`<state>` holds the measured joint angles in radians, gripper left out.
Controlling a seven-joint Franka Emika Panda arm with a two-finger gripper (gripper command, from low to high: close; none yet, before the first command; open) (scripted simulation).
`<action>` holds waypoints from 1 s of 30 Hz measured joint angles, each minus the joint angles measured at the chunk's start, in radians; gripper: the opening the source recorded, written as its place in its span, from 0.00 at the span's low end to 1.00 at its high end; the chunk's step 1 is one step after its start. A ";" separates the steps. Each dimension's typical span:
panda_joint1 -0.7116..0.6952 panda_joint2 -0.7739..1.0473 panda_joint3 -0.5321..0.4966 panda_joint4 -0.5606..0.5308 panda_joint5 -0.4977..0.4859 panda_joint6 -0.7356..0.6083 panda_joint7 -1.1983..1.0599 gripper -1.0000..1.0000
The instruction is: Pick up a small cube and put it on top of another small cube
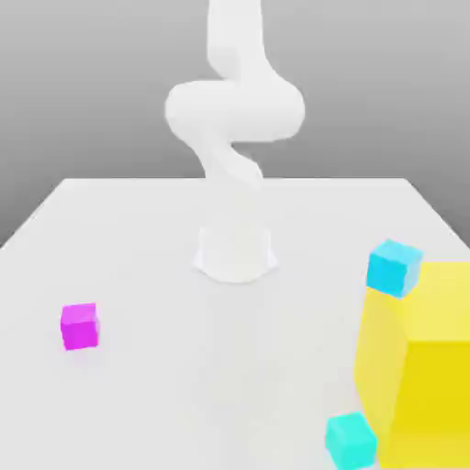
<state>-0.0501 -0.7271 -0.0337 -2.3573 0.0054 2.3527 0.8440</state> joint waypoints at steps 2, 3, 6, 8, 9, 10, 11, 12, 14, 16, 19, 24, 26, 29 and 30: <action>-0.048 0.072 -0.031 -0.053 0.004 0.051 0.044 0.50; -0.071 0.107 -0.046 -0.079 0.005 0.075 0.066 0.50; -0.140 0.212 -0.089 -0.155 0.010 0.148 0.129 0.50; -0.186 0.281 -0.116 -0.206 0.012 0.197 0.173 0.50; -0.210 0.317 -0.129 -0.231 0.012 0.222 0.195 0.50; -0.223 0.352 -0.154 -0.257 0.005 0.247 0.224 0.50; -0.248 0.389 -0.169 -0.283 0.005 0.272 0.248 0.50; -0.273 0.427 -0.183 -0.310 0.005 0.299 0.272 0.50; -0.324 0.507 -0.215 -0.365 0.002 0.354 0.324 0.50; -0.340 0.595 -0.292 -0.423 -0.016 0.414 0.391 0.50; -0.395 0.710 -0.333 -0.488 -0.003 0.495 0.443 0.50; -0.477 0.874 -0.225 -0.471 0.198 0.619 0.308 0.50; -0.544 0.938 -0.140 -0.458 0.271 0.669 0.254 0.50; -0.604 0.987 -0.070 -0.449 0.312 0.708 0.224 0.00; -0.604 0.987 -0.070 -0.449 0.312 0.709 0.224 0.00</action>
<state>-0.6540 0.2597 -0.1040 -2.8063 0.3170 3.0612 1.0681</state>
